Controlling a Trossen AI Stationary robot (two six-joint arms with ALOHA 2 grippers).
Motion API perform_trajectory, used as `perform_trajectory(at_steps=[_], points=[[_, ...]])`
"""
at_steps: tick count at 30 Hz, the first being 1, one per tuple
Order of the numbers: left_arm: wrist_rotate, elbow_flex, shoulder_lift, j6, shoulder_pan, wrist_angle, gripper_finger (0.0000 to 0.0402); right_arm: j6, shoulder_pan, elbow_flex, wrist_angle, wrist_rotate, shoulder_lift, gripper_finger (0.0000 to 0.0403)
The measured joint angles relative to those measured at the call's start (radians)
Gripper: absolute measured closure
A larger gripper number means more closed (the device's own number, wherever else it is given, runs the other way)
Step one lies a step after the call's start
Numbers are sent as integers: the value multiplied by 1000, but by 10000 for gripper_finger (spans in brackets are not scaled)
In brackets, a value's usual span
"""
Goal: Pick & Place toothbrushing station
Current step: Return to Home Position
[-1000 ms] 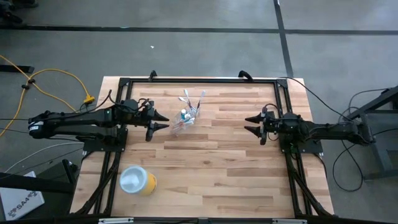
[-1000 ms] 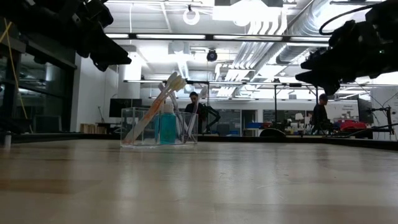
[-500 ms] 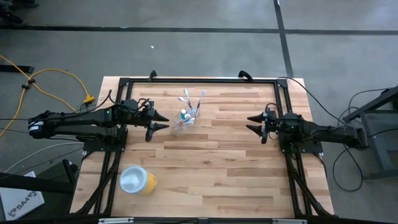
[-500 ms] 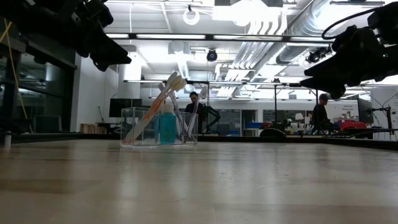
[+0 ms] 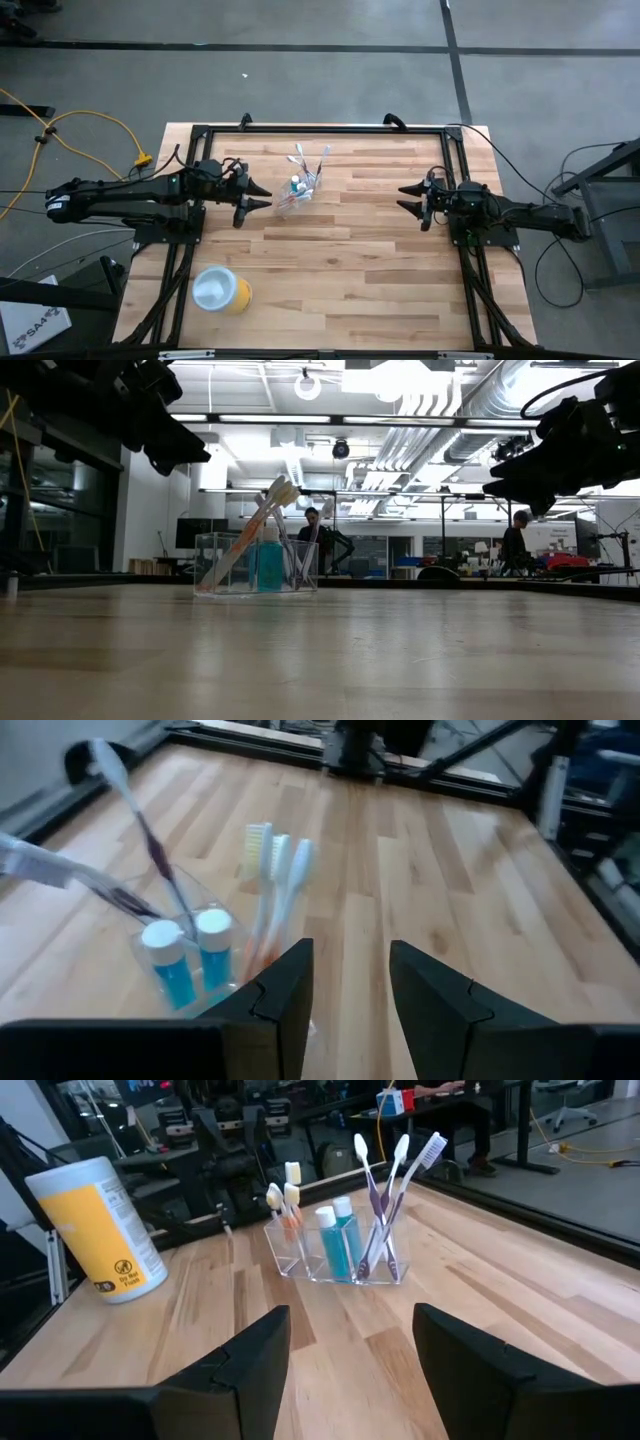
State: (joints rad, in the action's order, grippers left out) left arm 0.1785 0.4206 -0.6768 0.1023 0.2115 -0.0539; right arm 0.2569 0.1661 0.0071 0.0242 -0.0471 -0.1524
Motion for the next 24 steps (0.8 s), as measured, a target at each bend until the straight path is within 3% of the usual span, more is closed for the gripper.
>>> perform_trajectory(at_steps=[6,9,16,24], points=[[226,0,0,-54,0,6,272,0,0,0,0,-1,0,199],[278,-34,1,-52,-14,46,272,0,0,-1,0,-1,0,199],[166,-204,32,21,-37,255,272,0,0,-1,0,-2,0,199],[106,-284,80,28,-40,265,272,0,0,-2,0,-2,0,199]])
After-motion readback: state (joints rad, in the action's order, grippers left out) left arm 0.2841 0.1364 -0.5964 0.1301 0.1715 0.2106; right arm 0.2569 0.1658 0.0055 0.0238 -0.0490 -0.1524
